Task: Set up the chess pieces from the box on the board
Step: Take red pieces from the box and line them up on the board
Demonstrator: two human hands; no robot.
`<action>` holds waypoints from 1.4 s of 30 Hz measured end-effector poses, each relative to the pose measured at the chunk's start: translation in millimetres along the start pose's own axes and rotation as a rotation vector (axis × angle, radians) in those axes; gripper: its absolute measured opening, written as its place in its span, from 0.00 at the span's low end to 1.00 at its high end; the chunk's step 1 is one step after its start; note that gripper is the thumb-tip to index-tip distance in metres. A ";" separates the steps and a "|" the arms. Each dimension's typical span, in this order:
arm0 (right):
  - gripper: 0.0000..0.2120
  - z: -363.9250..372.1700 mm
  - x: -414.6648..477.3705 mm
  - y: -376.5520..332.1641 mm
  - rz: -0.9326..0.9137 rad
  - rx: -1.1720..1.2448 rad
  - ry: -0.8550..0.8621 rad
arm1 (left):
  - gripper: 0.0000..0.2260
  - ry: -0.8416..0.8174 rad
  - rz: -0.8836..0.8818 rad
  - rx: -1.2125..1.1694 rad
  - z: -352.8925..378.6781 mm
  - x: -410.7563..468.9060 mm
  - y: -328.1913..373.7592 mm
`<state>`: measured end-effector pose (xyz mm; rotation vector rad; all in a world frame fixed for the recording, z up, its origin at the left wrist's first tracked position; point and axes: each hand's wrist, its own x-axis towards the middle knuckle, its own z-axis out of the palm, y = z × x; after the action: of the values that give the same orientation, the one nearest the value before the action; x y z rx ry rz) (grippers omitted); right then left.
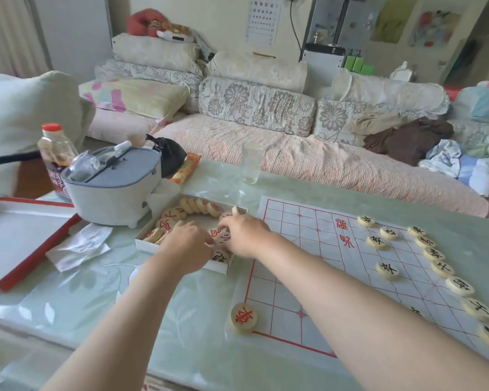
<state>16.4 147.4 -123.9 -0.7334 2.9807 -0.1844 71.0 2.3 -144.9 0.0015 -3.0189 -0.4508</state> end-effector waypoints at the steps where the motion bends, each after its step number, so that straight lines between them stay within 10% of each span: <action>1: 0.21 1.7 1.8 1.1 0.009 0.027 0.017 | 0.12 -0.013 0.001 0.001 0.0 0.1 1.3; 24: 0.03 1.0 -24.1 97.0 0.528 0.623 0.310 | 0.10 -0.099 0.001 -0.040 -3.9 6.3 21.3; 42: 0.08 8.7 -24.8 75.2 0.278 0.505 0.344 | 0.09 0.045 -0.112 -0.723 -13.4 14.4 41.3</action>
<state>4.7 224.2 -141.6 -0.2453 3.0752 -1.0889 58.3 37.7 -118.9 0.1279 -2.6380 -1.4856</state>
